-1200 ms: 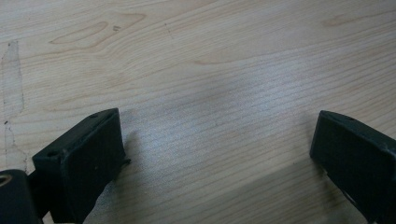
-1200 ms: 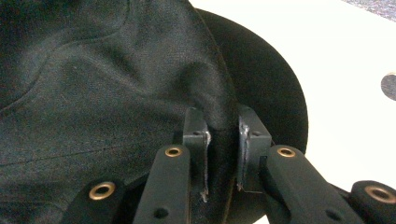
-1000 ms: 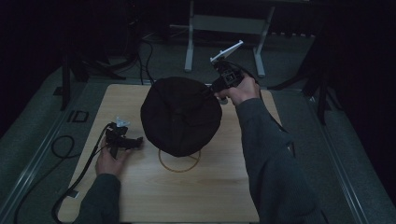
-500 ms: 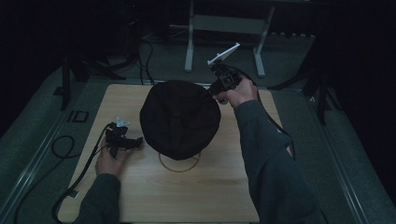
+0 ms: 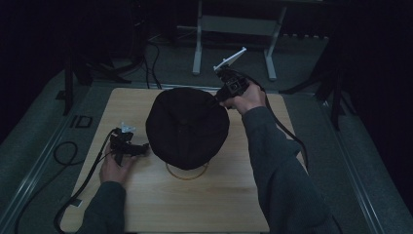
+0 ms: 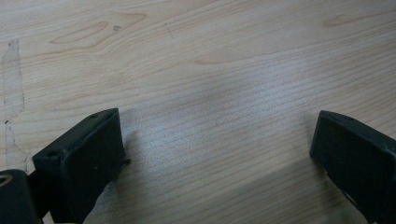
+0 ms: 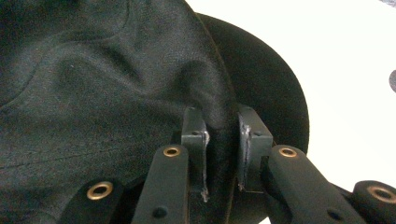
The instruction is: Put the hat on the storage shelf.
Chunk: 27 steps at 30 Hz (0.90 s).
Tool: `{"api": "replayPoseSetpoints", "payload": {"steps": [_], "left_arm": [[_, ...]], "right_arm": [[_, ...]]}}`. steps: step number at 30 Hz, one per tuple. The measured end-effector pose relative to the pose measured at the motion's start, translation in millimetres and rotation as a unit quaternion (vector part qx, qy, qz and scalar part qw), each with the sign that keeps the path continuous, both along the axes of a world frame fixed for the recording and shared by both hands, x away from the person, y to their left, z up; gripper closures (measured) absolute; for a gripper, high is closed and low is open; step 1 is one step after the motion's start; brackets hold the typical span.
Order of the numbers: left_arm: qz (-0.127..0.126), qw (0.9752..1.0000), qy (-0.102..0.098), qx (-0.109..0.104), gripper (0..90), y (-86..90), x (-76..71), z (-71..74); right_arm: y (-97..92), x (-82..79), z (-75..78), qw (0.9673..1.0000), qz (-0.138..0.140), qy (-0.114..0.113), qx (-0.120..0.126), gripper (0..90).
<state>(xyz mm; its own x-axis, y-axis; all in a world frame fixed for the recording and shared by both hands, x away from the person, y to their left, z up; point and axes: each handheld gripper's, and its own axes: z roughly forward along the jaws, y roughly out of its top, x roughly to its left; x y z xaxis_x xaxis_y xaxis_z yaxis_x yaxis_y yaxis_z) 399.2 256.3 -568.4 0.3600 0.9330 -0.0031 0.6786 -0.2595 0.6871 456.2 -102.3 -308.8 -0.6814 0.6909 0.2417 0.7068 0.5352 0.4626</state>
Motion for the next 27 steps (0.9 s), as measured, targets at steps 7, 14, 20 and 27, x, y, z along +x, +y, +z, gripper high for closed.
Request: {"api": "replayPoseSetpoints", "payload": {"steps": [7,14,20,27], "left_arm": [[0.000,1.0000,0.000,0.000,2.4,0.0,0.0,0.0],[0.000,1.0000,0.000,0.000,2.4,0.1,0.0,0.0],[0.000,1.0000,0.000,0.000,2.4,0.0,-0.1,0.0],[-0.001,1.0000,0.001,0.001,2.4,0.2,-0.2,0.1]], "right_arm": [[1.8,0.4,-1.7,1.0000,-0.001,0.000,-0.003,75.8],[4.1,1.6,-4.8,1.0000,-0.003,-0.001,-0.009,73.9],[7.0,2.1,-8.5,0.9999,-0.004,-0.001,-0.014,73.2],[9.0,3.4,-12.1,0.9998,-0.008,-0.002,-0.018,74.6]]}}
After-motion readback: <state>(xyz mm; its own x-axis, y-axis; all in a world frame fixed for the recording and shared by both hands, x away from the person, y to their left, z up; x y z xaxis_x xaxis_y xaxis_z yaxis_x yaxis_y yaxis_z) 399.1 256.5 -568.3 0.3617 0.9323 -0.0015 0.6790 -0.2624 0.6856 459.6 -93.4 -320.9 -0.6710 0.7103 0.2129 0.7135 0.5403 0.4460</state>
